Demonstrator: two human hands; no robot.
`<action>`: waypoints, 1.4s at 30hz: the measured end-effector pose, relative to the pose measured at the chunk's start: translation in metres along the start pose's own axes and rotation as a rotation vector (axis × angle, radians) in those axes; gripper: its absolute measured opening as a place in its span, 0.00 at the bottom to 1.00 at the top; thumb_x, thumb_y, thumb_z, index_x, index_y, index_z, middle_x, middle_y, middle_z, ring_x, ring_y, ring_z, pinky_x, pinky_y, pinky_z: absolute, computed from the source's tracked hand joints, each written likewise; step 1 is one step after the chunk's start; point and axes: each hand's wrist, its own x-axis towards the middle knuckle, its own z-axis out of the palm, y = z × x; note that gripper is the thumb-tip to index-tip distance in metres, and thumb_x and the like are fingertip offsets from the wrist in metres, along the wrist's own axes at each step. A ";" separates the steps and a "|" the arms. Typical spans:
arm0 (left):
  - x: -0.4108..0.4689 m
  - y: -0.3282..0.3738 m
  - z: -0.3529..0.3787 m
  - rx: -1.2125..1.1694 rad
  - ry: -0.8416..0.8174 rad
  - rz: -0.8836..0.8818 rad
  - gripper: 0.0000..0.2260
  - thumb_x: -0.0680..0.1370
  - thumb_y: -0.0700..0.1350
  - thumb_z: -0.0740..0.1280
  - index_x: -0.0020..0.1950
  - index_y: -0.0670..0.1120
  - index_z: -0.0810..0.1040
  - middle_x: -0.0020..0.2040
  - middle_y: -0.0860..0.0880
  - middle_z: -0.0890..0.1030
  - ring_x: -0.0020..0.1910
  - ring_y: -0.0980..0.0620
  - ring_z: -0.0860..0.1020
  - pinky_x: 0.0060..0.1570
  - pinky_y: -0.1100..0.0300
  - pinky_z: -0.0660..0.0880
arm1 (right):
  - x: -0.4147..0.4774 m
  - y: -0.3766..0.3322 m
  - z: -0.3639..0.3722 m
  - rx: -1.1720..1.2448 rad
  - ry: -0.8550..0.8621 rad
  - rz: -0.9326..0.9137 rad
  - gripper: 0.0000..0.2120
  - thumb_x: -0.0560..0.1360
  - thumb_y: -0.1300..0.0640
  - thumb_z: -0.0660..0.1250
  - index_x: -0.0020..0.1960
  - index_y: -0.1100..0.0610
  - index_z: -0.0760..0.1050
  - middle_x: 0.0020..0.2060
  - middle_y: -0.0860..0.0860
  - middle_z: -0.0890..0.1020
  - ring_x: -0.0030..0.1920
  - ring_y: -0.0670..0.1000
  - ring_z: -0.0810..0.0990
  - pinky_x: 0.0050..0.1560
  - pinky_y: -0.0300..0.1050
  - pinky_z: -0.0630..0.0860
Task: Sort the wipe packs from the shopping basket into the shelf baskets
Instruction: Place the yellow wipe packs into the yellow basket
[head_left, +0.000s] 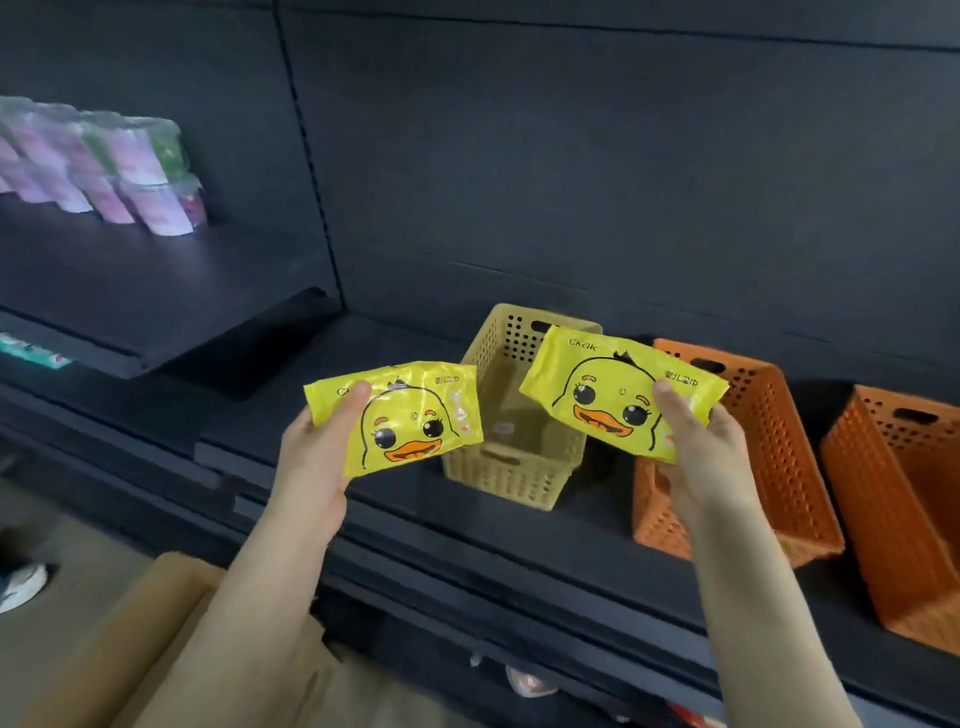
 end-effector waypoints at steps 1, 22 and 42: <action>0.018 0.004 0.007 -0.005 0.002 -0.008 0.06 0.76 0.49 0.71 0.51 0.50 0.80 0.48 0.49 0.85 0.43 0.52 0.84 0.40 0.58 0.77 | 0.020 -0.004 0.009 -0.070 0.007 -0.015 0.05 0.77 0.51 0.67 0.50 0.51 0.74 0.41 0.40 0.80 0.40 0.40 0.80 0.48 0.39 0.71; 0.239 0.018 0.064 -0.014 -0.403 -0.333 0.15 0.76 0.51 0.68 0.60 0.47 0.79 0.53 0.46 0.85 0.51 0.46 0.84 0.54 0.50 0.78 | 0.181 0.103 0.141 -0.770 0.195 0.065 0.31 0.79 0.53 0.65 0.77 0.55 0.56 0.71 0.56 0.69 0.69 0.57 0.70 0.62 0.47 0.69; 0.251 0.007 0.074 -0.024 -0.457 -0.353 0.24 0.71 0.53 0.71 0.65 0.47 0.77 0.57 0.44 0.83 0.57 0.44 0.82 0.59 0.47 0.75 | 0.174 0.130 0.135 -1.175 -0.207 0.037 0.25 0.78 0.60 0.65 0.73 0.47 0.67 0.73 0.44 0.66 0.74 0.48 0.61 0.73 0.44 0.56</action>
